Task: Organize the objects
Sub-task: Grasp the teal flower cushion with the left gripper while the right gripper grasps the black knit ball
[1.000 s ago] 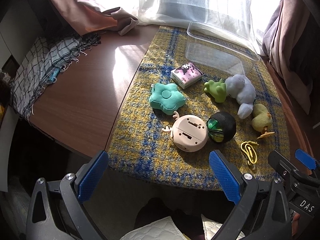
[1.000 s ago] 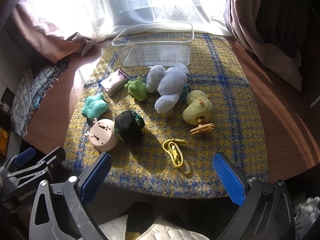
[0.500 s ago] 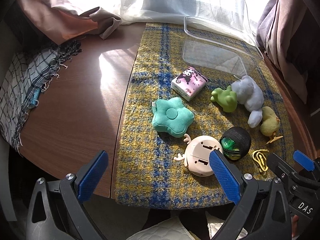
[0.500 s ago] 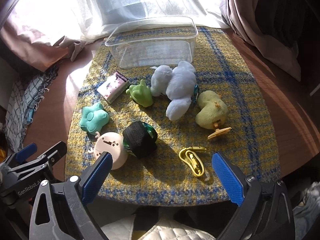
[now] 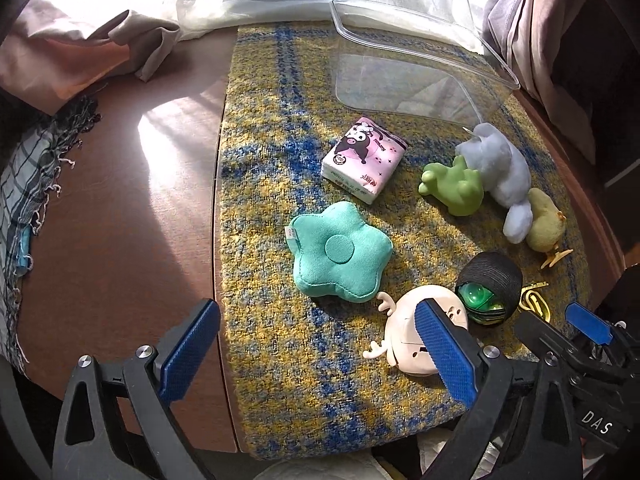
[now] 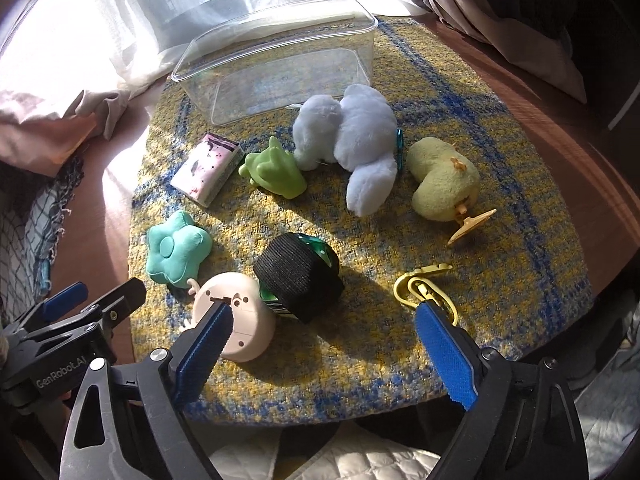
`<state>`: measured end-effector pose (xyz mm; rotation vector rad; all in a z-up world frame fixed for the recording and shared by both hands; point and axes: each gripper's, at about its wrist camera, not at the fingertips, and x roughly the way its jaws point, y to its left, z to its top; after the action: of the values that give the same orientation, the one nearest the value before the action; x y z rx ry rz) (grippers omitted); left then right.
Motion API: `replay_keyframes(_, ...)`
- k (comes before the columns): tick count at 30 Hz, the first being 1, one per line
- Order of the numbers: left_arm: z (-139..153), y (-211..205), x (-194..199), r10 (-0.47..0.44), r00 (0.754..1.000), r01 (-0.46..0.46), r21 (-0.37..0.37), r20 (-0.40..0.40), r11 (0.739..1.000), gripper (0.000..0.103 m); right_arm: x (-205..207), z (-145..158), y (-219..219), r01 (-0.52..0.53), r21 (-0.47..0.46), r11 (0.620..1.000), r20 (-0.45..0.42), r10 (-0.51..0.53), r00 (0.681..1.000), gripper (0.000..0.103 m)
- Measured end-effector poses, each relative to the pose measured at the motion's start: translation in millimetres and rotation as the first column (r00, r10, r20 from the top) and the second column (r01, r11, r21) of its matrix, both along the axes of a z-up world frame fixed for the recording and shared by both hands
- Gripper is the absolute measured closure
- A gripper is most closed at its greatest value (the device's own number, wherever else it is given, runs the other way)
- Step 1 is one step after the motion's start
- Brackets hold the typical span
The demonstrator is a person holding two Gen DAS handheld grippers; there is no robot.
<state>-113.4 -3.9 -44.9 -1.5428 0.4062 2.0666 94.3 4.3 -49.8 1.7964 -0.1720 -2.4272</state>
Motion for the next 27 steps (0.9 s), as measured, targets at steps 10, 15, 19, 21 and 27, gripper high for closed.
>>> replay_keyframes(10,-18.9,7.7,-14.2,-0.099,0.994,0.100,-0.032,0.042,0.994,0.004,-14.5,-20.3,-9.8,0.000,-0.019,1.000,0.045,0.001,0.999,0.017)
replay_keyframes(15,-28.1,18.7,-19.7,-0.131,0.990,0.133,-0.055,0.046,0.990,0.005,-21.5,-31.6,-12.4,0.000,-0.026,1.000,0.062,0.001,0.998,0.023)
replay_keyframes(19,-34.8,27.4,-22.4,-0.167,0.985,0.170,-0.071,0.048,0.983,0.006,-26.8,-39.6,-15.1,-0.002,-0.030,1.000,0.077,0.004,0.997,0.026)
replay_keyframes(21,-38.7,31.2,-23.6,-0.175,0.983,0.180,-0.077,0.057,0.981,0.006,-29.2,-42.7,-14.5,0.001,-0.035,0.999,0.082,0.001,0.997,0.028)
replay_keyframes(27,-48.9,40.8,-25.6,-0.198,0.977,0.205,-0.093,0.072,0.974,0.008,-34.2,-48.9,-10.7,0.003,-0.052,0.999,0.090,0.001,0.996,0.029)
